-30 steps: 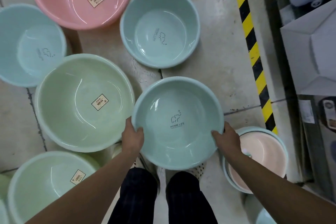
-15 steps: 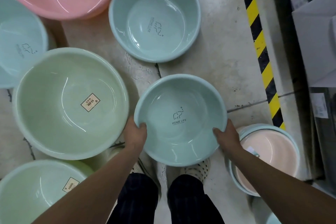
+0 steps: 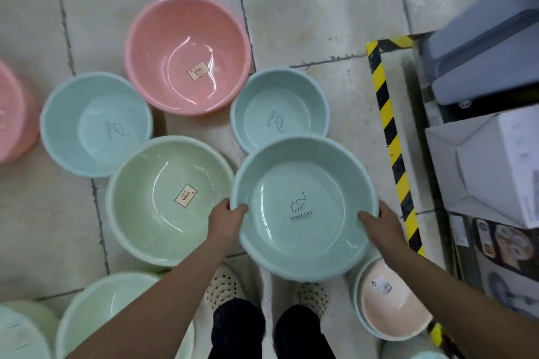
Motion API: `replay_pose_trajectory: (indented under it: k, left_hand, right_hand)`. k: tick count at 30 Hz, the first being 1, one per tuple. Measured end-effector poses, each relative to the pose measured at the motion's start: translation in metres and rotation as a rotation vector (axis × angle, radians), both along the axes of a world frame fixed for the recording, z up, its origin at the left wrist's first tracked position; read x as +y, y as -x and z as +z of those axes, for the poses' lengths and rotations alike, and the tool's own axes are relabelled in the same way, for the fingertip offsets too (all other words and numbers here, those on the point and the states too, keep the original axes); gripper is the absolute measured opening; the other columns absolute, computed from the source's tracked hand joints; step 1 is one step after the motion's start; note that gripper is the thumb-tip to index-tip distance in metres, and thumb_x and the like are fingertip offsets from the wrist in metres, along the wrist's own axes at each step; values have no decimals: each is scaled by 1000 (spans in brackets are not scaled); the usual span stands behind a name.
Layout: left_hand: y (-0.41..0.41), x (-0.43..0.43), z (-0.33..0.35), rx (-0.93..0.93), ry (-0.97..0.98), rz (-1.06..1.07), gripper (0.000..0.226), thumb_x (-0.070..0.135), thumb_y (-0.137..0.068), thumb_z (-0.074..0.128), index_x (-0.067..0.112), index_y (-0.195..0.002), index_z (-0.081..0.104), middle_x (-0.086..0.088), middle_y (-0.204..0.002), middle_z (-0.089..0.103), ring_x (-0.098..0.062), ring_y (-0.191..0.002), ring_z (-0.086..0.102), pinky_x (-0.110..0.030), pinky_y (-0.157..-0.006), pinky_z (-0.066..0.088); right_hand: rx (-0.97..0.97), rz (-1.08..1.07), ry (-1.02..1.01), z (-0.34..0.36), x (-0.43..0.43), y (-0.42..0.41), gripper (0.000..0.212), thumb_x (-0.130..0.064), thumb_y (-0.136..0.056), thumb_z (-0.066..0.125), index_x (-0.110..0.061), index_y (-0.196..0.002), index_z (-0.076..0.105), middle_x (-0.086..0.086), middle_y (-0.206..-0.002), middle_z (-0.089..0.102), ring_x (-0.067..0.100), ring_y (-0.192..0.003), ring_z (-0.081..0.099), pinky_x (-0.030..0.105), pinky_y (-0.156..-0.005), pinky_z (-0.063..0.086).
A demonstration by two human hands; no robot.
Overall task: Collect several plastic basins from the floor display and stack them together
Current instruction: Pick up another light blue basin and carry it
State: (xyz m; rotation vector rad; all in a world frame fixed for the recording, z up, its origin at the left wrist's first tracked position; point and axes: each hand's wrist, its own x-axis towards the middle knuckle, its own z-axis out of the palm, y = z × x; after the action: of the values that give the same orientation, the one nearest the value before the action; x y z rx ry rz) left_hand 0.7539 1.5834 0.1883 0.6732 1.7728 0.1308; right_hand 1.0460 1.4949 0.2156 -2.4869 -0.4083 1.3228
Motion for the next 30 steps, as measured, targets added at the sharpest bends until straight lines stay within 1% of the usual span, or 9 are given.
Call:
replay_pose_trajectory:
  k: [3,6,9,14,17,21,23,26,30]
  left_hand:
    - [0,48,37,-16,-56,-7,10,19,-84,63,14,-93,65,-11,-94,71,-32,-90,68,-41,-81,57]
    - [-6,97,50,-25,-121,-10,19,11,-85,59,11,-104,64,-10,-98,70,-29,-89,67,-37,-77,55]
    - [-12,141,33,-20,-169,-11,26,7,-83,57,9,-109,61,-9,-100,68,-28,-88,65,-34,-72,53]
    - [-21,174,-27,22,-168,70,29,3,-84,56,11,-112,61,-10,-104,69,-31,-94,66,-36,-80,54]
    - [-28,175,-63,41,-172,97,27,4,-85,55,14,-111,59,-10,-106,68,-31,-94,65,-38,-83,55]
    - [-47,182,-97,56,-202,144,23,14,-81,55,19,-103,60,-8,-102,69,-31,-92,67,-43,-85,56]
    - [-55,185,-108,71,-197,138,22,13,-82,55,19,-102,61,-7,-99,69,-31,-91,66,-38,-83,55]
    - [-63,178,-122,81,-191,68,30,6,-85,54,17,-111,64,-4,-100,68,-27,-92,64,-30,-82,50]
    - [-62,165,-145,90,-216,77,51,6,-83,52,26,-129,60,1,-109,70,-23,-97,66,-35,-88,54]
  right_hand:
    - [-7,9,-51,32,50,-1,27,-8,-87,61,-20,-111,58,10,-102,67,28,-88,64,34,-71,50]
    - [19,4,-76,37,101,-5,36,-7,-85,64,-20,-117,56,8,-105,65,30,-94,64,43,-81,56]
    - [40,-27,-100,14,148,-9,36,-6,-81,62,-26,-111,58,8,-105,67,33,-96,66,52,-84,58]
    - [36,-55,-126,-52,200,-13,35,-4,-76,60,-28,-102,63,9,-97,68,36,-92,66,50,-72,60]
    - [36,-49,-110,-87,210,-18,35,-3,-78,60,-28,-102,62,9,-98,67,35,-91,65,51,-75,60]
    - [37,-121,-112,-128,214,-30,31,-3,-81,61,-25,-103,63,11,-99,68,38,-94,66,54,-81,59]
    - [23,-133,-102,-143,213,-38,32,-4,-82,62,-22,-109,66,12,-101,68,39,-94,66,52,-79,59]
    - [15,-117,-90,-162,208,-46,42,-3,-83,64,-15,-124,63,15,-108,68,39,-94,65,49,-76,59]
    - [6,-82,-107,-185,197,-47,39,-7,-84,67,-17,-121,64,15,-109,69,39,-97,66,57,-82,58]
